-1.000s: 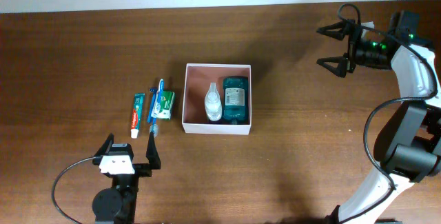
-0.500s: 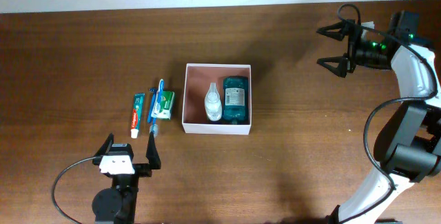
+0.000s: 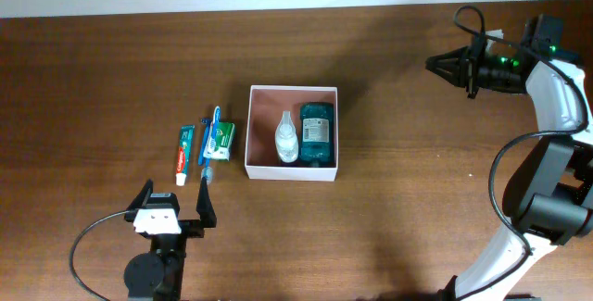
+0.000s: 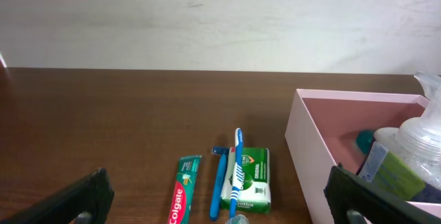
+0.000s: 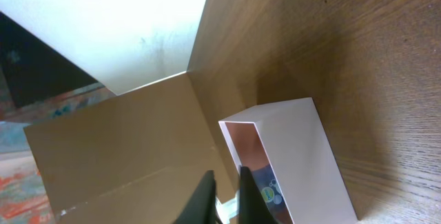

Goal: Pack container

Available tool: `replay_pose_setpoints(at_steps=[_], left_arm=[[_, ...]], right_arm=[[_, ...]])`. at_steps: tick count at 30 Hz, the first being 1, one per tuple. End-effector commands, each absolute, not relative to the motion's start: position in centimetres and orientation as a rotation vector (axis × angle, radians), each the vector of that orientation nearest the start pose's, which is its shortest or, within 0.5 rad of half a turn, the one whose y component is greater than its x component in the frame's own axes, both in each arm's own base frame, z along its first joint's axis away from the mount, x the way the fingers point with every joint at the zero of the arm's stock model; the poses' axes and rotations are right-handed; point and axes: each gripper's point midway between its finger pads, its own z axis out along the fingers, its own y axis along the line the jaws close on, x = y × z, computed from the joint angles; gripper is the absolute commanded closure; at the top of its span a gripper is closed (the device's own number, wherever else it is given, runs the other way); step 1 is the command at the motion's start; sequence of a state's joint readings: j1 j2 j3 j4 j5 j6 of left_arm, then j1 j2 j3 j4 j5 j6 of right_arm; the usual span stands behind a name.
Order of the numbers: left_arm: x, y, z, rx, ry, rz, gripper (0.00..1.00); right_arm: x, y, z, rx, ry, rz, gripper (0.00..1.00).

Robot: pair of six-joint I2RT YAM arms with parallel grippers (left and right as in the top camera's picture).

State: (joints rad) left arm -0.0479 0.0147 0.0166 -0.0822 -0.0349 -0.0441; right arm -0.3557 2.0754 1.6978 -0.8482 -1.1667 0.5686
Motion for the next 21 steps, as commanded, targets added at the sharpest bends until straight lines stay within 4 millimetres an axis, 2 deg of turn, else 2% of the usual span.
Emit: replay_pose_setpoints(at_steps=[1, 2, 3, 4, 5, 7, 8, 9, 10, 11, 21], left_arm=[[24.60, -0.34, 15.65, -0.017, 1.649, -0.018, 0.01], [24.60, -0.34, 15.65, -0.018, 1.649, -0.018, 0.00], [24.60, -0.34, 15.65, -0.017, 1.649, -0.018, 0.01], [24.60, -0.33, 15.65, -0.018, 1.649, -0.018, 0.01], [24.60, -0.34, 15.65, -0.018, 1.649, -0.018, 0.01], [24.60, -0.34, 15.65, -0.017, 1.649, -0.018, 0.00], [24.60, -0.34, 15.65, -0.017, 1.649, -0.018, 0.01], [24.60, -0.34, 15.65, -0.017, 1.649, -0.018, 0.01], [24.60, -0.34, 15.65, -0.017, 1.649, -0.018, 0.00], [24.60, -0.34, 15.65, -0.017, 1.649, -0.018, 0.01], [24.60, -0.34, 15.65, -0.017, 1.649, -0.018, 0.01]], right_arm=[[47.30, -0.96, 17.80, 0.823, 2.316, 1.643, 0.96], [47.30, -0.96, 17.79, 0.823, 2.317, 1.642, 0.94], [47.30, -0.97, 17.76, 0.824, 2.317, 1.641, 0.71], [47.32, -1.02, 17.67, 0.827, 2.320, 1.633, 0.27], [47.35, -1.13, 17.49, 0.833, 2.327, 1.616, 0.10], [47.39, -1.27, 17.26, 0.841, 2.335, 1.596, 0.10], [47.39, -1.28, 17.22, 0.842, 2.336, 1.594, 0.14], [47.39, -1.28, 17.22, 0.842, 2.336, 1.594, 0.41], [47.40, -1.28, 17.23, 0.842, 2.335, 1.594, 0.82], [47.39, -1.27, 17.23, 0.842, 2.335, 1.595, 0.96], [47.40, -1.29, 17.23, 0.842, 2.336, 1.593, 0.96]])
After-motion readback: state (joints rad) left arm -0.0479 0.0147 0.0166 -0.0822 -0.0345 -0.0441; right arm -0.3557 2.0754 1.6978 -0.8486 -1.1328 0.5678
